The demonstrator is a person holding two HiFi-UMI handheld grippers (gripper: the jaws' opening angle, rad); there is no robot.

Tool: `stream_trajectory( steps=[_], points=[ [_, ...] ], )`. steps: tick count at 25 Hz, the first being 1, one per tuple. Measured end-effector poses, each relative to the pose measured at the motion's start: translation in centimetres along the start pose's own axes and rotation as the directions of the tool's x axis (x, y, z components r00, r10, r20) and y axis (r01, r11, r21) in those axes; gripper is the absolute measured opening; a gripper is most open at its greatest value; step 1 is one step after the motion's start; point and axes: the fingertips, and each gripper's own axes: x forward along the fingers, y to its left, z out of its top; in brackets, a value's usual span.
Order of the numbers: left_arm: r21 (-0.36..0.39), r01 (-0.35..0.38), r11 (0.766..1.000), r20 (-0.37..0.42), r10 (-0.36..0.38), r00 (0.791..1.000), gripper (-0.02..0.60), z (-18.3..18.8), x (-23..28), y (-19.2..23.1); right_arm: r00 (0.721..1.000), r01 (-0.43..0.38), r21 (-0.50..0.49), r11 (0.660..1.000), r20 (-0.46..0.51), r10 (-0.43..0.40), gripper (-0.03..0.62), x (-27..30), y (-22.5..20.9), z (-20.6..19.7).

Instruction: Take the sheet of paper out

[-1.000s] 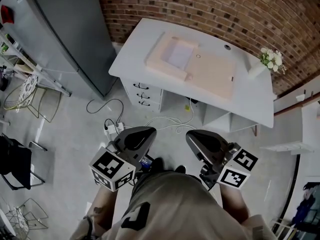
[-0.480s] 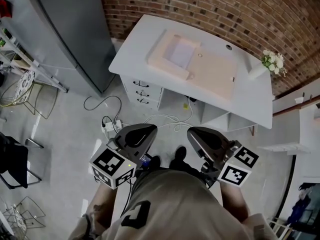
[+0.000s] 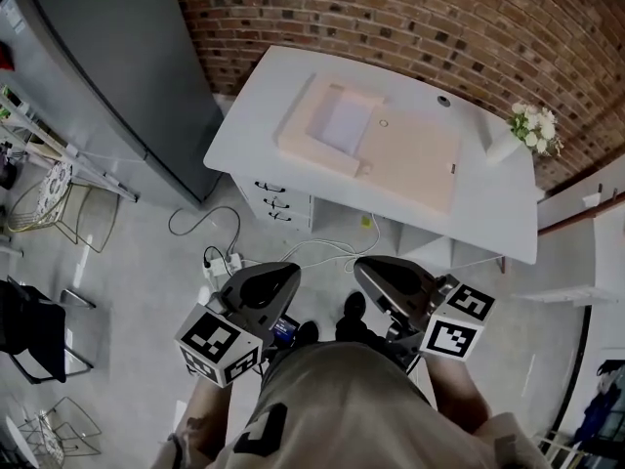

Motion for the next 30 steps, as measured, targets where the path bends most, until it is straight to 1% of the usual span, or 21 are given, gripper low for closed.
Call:
stream_trajectory(
  steps=[5, 14, 25, 30],
  points=[
    [0.008, 0.003, 1.0, -0.019, -0.003, 1.0, 0.014, 1.1, 3.6, -0.4, 1.0, -0.019, 0.061, 0.998, 0.015, 0.018, 0.025, -1.1, -3.2, 1.6],
    [0.029, 0.0, 1.0, -0.07, 0.002, 0.998, 0.014, 2.7, 9.2, -1.7, 0.998, -0.045, 0.13, 0.99, 0.043, 0.04, 0.025, -3.8, -8.1, 4.0],
    [0.053, -0.053, 0.997, -0.105, 0.058, 0.993, 0.014, 4.1, 14.3, -2.6, 0.993, -0.111, 0.19, 0.975, 0.062, 0.101, 0.025, -5.9, -13.2, 6.3],
    [0.073, -0.047, 0.996, -0.114, 0.055, 0.992, 0.014, 4.9, 17.2, -3.1, 0.992, -0.122, 0.224, 0.967, 0.069, 0.109, 0.025, -6.9, -15.8, 7.4]
  ],
)
